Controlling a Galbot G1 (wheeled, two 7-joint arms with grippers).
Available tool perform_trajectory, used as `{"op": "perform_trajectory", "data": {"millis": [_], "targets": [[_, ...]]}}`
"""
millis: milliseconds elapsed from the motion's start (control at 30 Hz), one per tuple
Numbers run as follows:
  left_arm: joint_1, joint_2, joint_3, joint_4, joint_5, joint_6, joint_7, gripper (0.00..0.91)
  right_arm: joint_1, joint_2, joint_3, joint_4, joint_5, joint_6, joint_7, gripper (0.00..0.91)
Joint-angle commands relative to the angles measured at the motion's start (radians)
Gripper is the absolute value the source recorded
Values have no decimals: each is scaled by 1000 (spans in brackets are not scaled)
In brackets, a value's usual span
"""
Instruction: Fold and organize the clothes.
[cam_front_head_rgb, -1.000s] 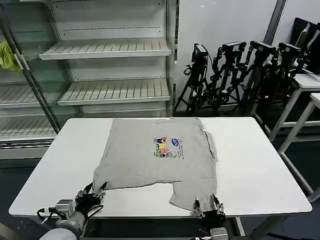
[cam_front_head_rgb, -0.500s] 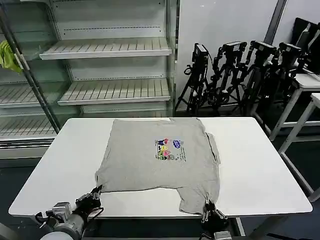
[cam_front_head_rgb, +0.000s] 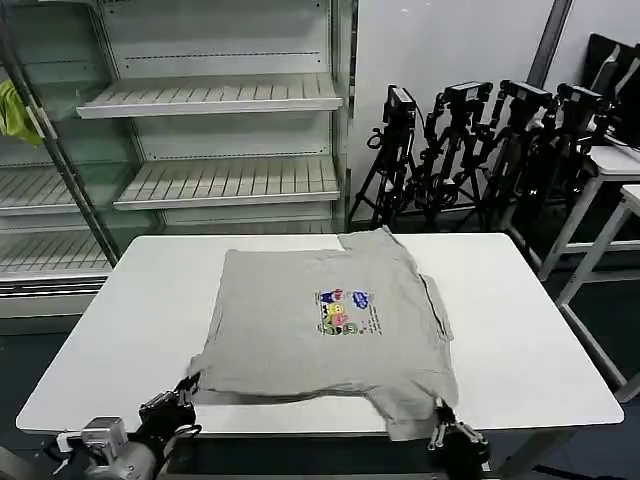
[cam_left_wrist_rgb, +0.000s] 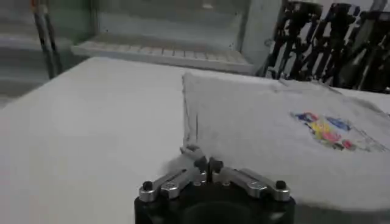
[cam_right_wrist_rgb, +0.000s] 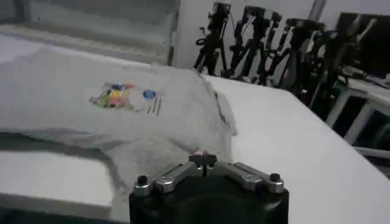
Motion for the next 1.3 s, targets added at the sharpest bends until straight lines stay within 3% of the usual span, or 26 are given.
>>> {"op": "perform_trajectory", "data": {"millis": [33, 367, 467, 700, 967, 1000, 1033, 1067, 1167, 1200, 1233, 1300], "targets": [[-15, 20, -17, -45, 0, -3, -8, 71, 217, -28, 70, -76, 128, 13, 8, 0], [-246, 78, 55, 156, -34, -4, -12, 71, 572, -36, -39, -330, 181, -23, 34, 0], [-326, 95, 81, 211, -39, -4, -12, 71, 641, -40, -80, -404, 177, -75, 39, 0], [-444, 108, 165, 360, -23, -10, -11, 71, 755, -40, -177, -550, 105, -88, -2, 0], [-513, 84, 249, 464, 39, -25, -10, 71, 813, -3, -227, -667, 24, -86, -10, 20], [-516, 83, 251, 471, 40, -25, -10, 71, 818, 0, -230, -677, 24, -86, -8, 50], [-521, 81, 254, 479, 40, -27, -10, 71, 826, 6, -233, -689, 24, -86, -6, 564], [-523, 79, 256, 482, 40, -28, -11, 71, 830, 8, -235, -700, 22, -86, -4, 907], [-522, 71, 259, 478, 42, -30, -12, 91, 837, 16, -241, -723, 9, -85, -2, 907], [-521, 68, 260, 477, 44, -30, -12, 252, 835, 17, -240, -724, 5, -83, 1, 907], [-520, 64, 261, 475, 46, -30, -13, 907, 825, 18, -238, -718, 5, -79, 6, 907], [-518, 56, 260, 473, 48, -28, -15, 907, 806, 18, -231, -703, 5, -73, 8, 907]]}}
